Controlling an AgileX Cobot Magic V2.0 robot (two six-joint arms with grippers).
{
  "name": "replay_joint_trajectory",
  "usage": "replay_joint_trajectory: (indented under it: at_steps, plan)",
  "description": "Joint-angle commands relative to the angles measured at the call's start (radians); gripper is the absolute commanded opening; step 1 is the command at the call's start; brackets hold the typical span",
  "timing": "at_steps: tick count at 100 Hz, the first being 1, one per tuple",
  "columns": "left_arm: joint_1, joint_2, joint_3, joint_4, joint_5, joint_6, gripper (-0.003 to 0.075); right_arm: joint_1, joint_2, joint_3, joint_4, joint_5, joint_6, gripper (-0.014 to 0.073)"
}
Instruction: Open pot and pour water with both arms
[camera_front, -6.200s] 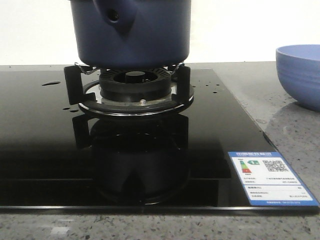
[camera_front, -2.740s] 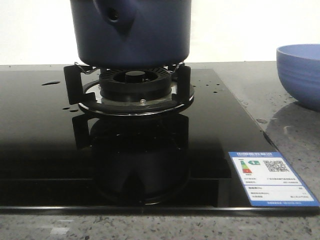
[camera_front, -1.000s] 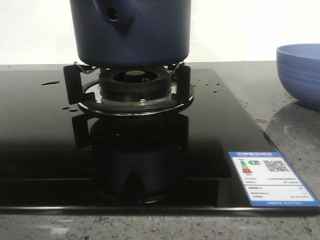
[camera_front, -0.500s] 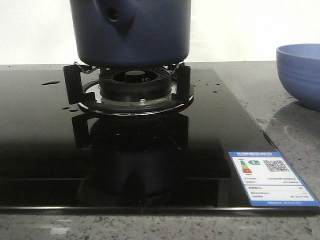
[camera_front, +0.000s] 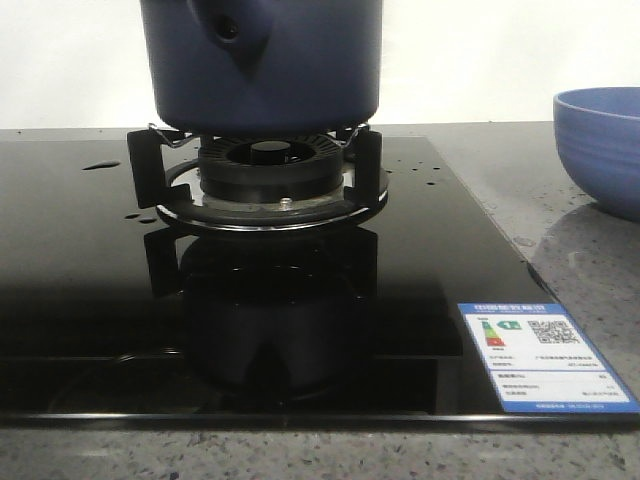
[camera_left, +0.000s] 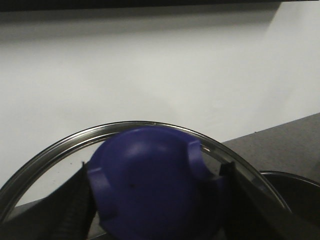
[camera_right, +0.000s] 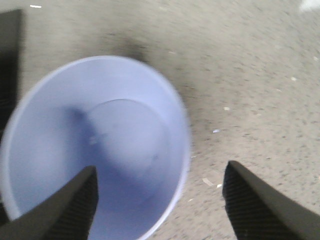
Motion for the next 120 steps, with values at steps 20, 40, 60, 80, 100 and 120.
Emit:
replay_joint_trajectory:
  at_steps: [20,40,60,80,100,120]
  plan:
    - [0.02,-0.044,-0.041,-0.048,-0.039,0.0,0.0375,-0.014,0.173,-0.044,0.003,-0.013,0.0,0.0403]
    - [0.02,-0.044,-0.041,-0.048,-0.041,0.0,0.0375,-0.014,0.224,-0.044,0.005,-0.03,-0.006,0.0121]
    - [0.02,-0.044,-0.041,-0.048,-0.053,0.0,0.0375,-0.014,0.229,-0.049,0.01,-0.028,-0.018,-0.0075]
    - [0.02,-0.042,-0.041,-0.044,-0.085,0.0,0.0375,-0.012,0.229,-0.129,0.116,0.037,-0.074,-0.0074]
    - [0.02,-0.038,-0.041,-0.044,-0.113,0.0,0.0375,0.041,0.23,-0.277,0.134,0.115,-0.076,-0.0055]
    - [0.02,-0.038,-0.041,-0.044,-0.148,0.0,0.0375,0.126,0.246,-0.447,0.134,0.149,-0.076,-0.0055]
